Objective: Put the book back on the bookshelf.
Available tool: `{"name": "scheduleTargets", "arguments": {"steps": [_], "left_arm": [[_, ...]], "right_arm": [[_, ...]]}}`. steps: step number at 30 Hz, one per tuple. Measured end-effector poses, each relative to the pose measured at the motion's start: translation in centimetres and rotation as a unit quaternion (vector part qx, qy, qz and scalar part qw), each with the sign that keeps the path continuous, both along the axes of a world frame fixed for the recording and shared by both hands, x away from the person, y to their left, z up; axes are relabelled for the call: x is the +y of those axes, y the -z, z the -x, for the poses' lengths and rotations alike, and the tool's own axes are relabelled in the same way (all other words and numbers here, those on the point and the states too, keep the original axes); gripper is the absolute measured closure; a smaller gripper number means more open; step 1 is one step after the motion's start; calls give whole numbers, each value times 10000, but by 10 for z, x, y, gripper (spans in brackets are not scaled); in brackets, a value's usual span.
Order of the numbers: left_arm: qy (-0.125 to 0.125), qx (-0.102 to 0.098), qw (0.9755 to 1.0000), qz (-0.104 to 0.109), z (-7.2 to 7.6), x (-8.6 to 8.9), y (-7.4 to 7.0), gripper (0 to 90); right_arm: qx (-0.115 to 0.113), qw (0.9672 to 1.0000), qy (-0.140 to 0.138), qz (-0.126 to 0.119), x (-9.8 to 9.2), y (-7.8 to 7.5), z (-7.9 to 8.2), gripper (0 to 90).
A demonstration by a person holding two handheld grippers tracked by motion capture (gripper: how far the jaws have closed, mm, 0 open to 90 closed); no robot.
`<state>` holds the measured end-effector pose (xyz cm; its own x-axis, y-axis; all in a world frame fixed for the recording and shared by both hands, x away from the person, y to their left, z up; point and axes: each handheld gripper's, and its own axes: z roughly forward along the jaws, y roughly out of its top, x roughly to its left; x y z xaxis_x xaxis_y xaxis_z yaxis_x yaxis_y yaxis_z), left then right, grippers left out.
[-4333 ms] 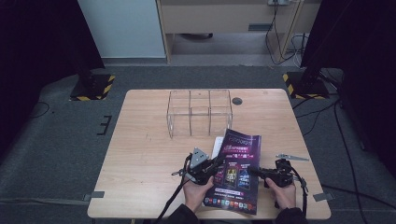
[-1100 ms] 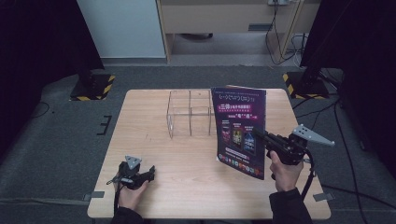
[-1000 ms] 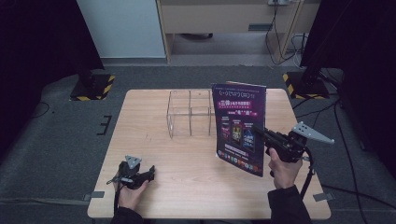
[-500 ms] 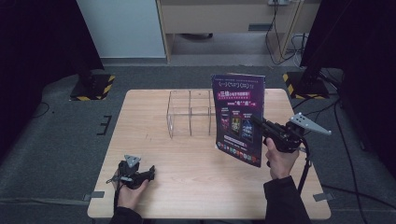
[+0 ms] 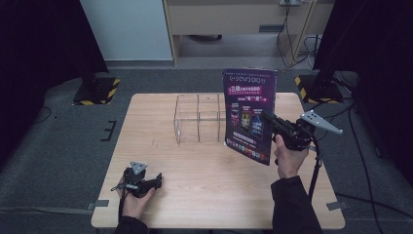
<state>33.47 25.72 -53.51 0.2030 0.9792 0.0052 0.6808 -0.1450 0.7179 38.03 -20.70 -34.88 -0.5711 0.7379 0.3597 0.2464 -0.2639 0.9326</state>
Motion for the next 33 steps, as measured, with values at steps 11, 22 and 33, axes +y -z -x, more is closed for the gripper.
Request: {"name": "scheduleTargets", "arguments": {"steps": [11,22,33], "left_arm": [[3,4,10000,9,-1,-1,0,102],[12,7,10000,1,-1,0,0,98],[12,6,10000,2,-1,-1,0,98]], "right_arm": [[-27,9999,130,24,11,2,-20,844],[-17,9993,384,-11,14,8,-43,844],[-43,9982,593,82,23,18,-60,844]]}}
